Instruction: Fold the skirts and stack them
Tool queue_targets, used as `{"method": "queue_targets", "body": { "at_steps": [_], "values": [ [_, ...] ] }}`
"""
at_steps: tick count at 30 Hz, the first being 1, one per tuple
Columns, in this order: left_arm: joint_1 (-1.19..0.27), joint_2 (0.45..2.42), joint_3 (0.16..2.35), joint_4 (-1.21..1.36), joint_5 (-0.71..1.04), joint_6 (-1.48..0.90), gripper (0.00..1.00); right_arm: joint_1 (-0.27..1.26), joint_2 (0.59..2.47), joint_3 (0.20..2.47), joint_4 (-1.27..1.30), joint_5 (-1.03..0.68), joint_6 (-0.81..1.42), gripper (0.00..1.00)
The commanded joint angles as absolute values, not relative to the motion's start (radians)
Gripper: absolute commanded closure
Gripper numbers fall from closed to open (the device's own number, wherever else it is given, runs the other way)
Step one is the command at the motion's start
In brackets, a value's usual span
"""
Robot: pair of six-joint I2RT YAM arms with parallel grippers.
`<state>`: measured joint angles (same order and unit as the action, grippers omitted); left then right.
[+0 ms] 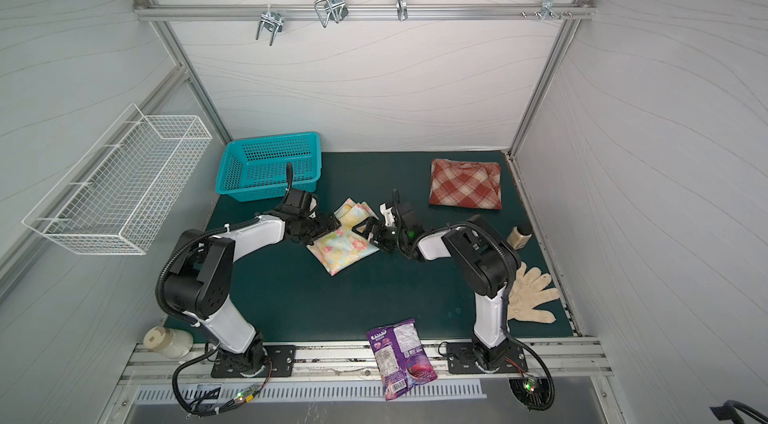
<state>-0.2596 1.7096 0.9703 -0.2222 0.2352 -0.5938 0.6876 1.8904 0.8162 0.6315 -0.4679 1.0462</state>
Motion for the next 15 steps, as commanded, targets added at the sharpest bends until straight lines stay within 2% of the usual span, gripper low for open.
{"method": "queue_targets", "body": {
  "at_steps": [1,5,9,12,15],
  "values": [
    [-0.253,1.736,1.067,-0.306,0.219,-0.540,0.07,0.746,1.867,0.773,0.655,-0.409,1.145,0.01],
    [-0.253,1.699,1.113,-0.309,0.234,-0.552,0.07,0.807,1.776,0.808,0.560,-0.358,1.095,0.01],
    [-0.253,1.615,1.145,-0.352,0.254,-0.564,0.07,0.815,1.650,0.900,0.356,-0.310,0.955,0.01],
    [-0.253,1.507,1.092,-0.325,0.291,-0.610,0.07,0.802,1.590,1.006,0.181,-0.272,0.819,0.01],
    [-0.253,1.404,0.994,-0.272,0.333,-0.670,0.07,0.766,1.586,1.072,0.132,-0.293,0.767,0.01]
  ]
}}
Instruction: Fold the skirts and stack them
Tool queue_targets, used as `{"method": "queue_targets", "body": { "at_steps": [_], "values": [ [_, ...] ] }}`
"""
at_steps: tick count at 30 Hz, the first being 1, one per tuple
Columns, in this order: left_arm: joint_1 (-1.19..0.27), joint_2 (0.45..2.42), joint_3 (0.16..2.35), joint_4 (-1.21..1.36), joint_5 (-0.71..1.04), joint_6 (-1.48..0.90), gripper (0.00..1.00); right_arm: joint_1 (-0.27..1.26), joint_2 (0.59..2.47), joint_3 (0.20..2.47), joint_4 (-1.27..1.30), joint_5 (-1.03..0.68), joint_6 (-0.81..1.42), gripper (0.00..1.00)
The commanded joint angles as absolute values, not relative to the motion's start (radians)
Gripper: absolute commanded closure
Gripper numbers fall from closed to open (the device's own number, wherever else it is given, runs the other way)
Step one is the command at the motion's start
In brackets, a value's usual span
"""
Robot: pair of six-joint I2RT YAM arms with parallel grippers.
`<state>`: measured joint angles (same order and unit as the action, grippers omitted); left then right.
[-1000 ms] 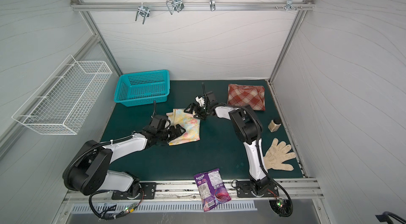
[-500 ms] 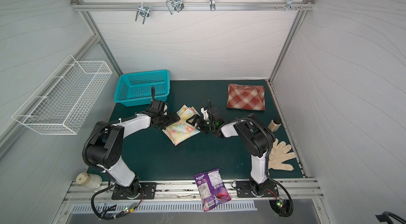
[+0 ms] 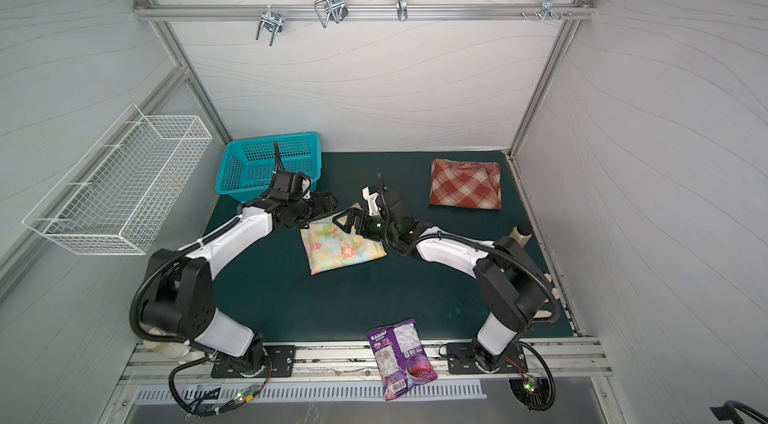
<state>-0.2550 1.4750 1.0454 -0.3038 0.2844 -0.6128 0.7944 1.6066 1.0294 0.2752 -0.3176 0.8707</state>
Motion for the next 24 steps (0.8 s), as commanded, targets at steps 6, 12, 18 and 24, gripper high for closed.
{"method": "queue_targets", "body": {
  "at_steps": [6,12,18,24],
  "values": [
    [-0.258,1.271,0.743,-0.057,0.450,-0.831,0.07,0.701,1.712,1.217,0.116,-0.425,0.759,0.01],
    [-0.272,1.218,0.632,-0.002,0.454,-0.857,0.07,0.670,1.869,1.326,0.139,-0.546,0.791,0.01],
    [-0.272,1.240,0.558,0.079,0.471,-0.884,0.07,0.661,1.990,1.374,0.189,-0.621,0.827,0.01],
    [-0.273,1.294,0.483,0.173,0.477,-0.908,0.07,0.641,2.076,1.379,0.234,-0.636,0.844,0.01]
  ]
}}
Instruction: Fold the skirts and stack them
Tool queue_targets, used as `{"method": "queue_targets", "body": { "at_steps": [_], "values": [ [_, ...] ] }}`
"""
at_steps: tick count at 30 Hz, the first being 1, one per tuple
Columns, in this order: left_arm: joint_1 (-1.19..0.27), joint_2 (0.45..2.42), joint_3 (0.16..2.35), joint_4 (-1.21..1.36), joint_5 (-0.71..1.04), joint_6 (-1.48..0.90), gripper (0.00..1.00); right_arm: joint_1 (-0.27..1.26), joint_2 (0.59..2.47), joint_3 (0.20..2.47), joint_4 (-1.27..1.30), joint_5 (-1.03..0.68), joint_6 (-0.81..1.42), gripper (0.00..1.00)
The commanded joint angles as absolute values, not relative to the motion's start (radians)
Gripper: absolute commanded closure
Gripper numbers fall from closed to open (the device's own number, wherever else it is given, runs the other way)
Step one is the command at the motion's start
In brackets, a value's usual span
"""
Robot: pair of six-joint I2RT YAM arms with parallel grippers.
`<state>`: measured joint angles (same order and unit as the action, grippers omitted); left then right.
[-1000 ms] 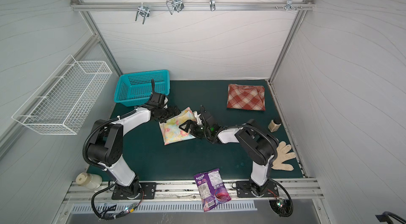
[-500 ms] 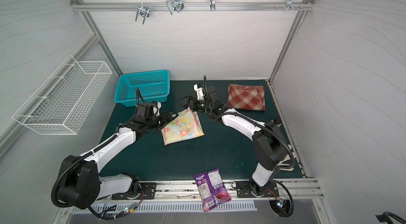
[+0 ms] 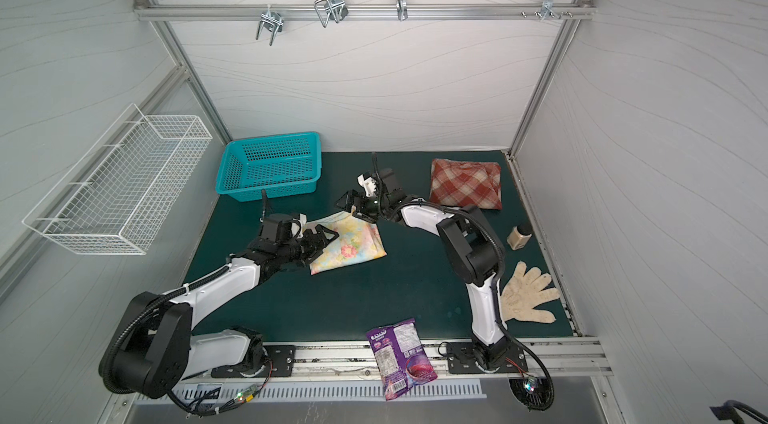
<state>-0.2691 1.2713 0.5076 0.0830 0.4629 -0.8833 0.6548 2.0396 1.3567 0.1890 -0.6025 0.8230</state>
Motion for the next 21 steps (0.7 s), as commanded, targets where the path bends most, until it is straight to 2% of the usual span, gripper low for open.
{"method": "queue_targets", "body": {
  "at_steps": [1,15,21],
  "values": [
    [-0.273,1.300,0.469,0.183,0.475,-0.909,0.07,0.636,2.089,1.379,0.239,-0.635,0.842,0.01],
    [-0.273,1.267,0.352,0.135,0.415,-0.865,0.07,0.578,2.276,1.404,0.309,-0.663,0.823,0.01],
    [-0.272,1.251,0.348,0.118,0.414,-0.858,0.07,0.578,2.242,1.387,0.347,-0.678,0.840,0.01]
  ]
}}
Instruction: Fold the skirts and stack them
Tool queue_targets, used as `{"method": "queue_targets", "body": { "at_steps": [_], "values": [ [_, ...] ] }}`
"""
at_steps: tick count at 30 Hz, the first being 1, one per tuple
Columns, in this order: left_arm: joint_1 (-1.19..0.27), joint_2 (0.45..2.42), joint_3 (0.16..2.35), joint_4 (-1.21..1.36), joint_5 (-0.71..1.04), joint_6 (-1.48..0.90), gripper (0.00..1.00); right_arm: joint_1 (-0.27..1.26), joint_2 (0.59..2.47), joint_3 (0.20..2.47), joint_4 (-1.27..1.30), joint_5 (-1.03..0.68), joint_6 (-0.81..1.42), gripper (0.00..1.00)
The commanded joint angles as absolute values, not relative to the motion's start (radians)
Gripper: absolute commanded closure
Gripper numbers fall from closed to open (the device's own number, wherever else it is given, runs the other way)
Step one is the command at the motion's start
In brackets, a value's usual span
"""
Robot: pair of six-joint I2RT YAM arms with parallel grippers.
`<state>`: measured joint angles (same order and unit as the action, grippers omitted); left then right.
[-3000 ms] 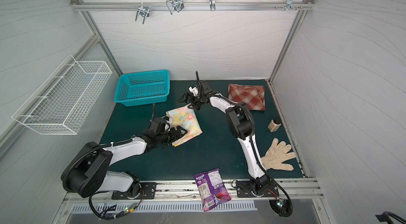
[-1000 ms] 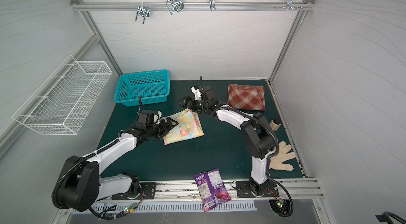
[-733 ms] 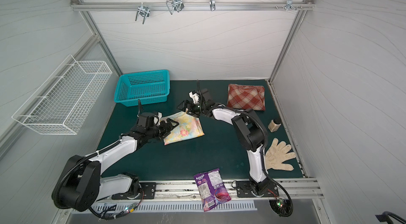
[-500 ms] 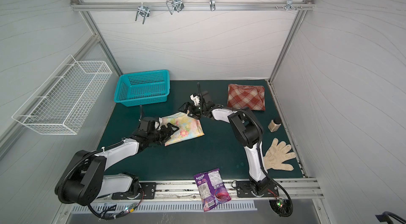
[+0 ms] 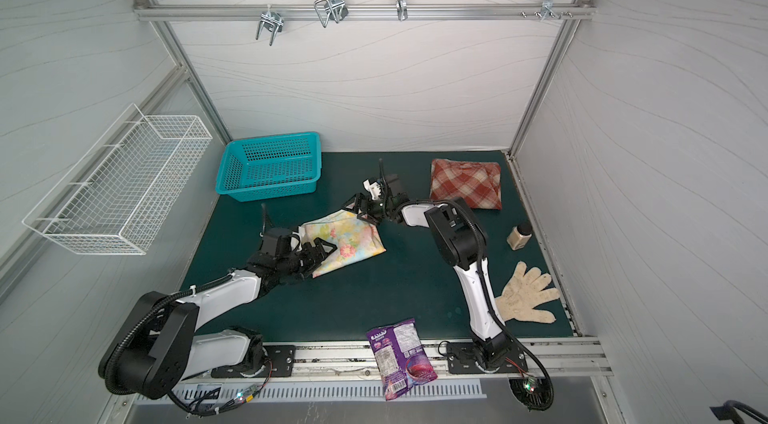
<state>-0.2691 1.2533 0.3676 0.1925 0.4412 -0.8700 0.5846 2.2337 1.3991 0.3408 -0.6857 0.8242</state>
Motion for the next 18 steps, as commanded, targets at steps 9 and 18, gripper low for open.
{"method": "queue_targets", "body": {
  "at_steps": [9,18],
  "values": [
    [-0.270,1.138,0.606,-0.170,0.386,-0.767,0.07,0.597,2.008,1.452,0.073,-0.605,0.673,0.01],
    [-0.265,1.099,0.910,-0.611,0.127,-0.606,0.04,0.636,1.885,1.504,-0.399,-0.215,0.355,0.01]
  ]
}}
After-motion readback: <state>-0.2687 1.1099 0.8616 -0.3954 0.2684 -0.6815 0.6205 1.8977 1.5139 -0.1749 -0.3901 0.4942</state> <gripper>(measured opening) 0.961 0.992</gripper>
